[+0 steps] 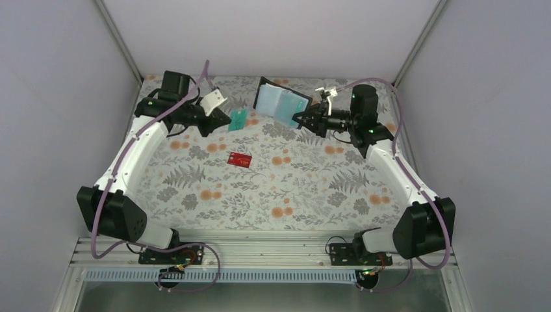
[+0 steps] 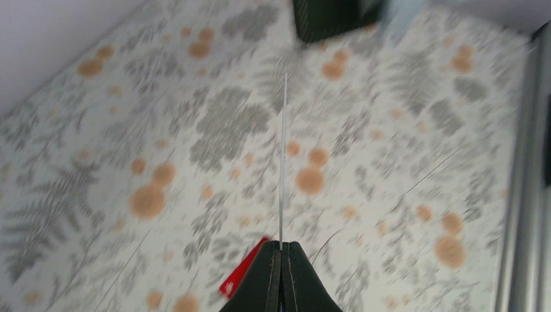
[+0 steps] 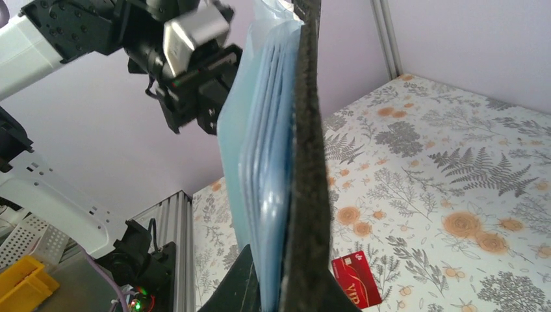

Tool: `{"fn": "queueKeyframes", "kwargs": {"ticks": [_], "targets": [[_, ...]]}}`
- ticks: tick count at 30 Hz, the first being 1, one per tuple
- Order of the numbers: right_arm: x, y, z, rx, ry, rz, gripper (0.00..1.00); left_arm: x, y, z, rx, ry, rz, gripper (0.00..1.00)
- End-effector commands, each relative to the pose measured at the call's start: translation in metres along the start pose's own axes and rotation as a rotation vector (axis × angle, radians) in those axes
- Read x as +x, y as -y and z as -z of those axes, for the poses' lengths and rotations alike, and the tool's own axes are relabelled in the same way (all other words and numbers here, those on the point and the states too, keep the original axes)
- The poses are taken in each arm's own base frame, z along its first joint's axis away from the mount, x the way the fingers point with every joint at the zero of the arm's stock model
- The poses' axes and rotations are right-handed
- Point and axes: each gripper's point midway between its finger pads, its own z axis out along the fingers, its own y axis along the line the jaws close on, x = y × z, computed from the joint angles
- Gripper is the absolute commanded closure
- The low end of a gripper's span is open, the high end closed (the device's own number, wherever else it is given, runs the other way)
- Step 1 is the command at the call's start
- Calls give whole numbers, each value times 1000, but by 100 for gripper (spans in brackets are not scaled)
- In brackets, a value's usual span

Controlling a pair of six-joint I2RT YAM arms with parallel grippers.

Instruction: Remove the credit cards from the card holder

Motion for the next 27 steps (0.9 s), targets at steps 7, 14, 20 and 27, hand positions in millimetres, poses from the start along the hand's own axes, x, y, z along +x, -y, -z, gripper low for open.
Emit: {"fn": "queueKeyframes", "kwargs": {"ticks": [7, 14, 20, 27], "targets": [[-11, 4, 8, 28, 25, 17, 96, 125, 17, -29, -17, -599, -266, 98], [-10, 0, 8, 14, 16, 20, 96, 185, 51, -40, 102, -895, -384, 98], [-8, -1, 8, 12, 14, 20, 96, 202, 81, -48, 240, -962, -449, 98], [-7, -4, 10, 5, 12, 23, 96, 220, 87, -59, 312, -1033, -513, 98]]}}
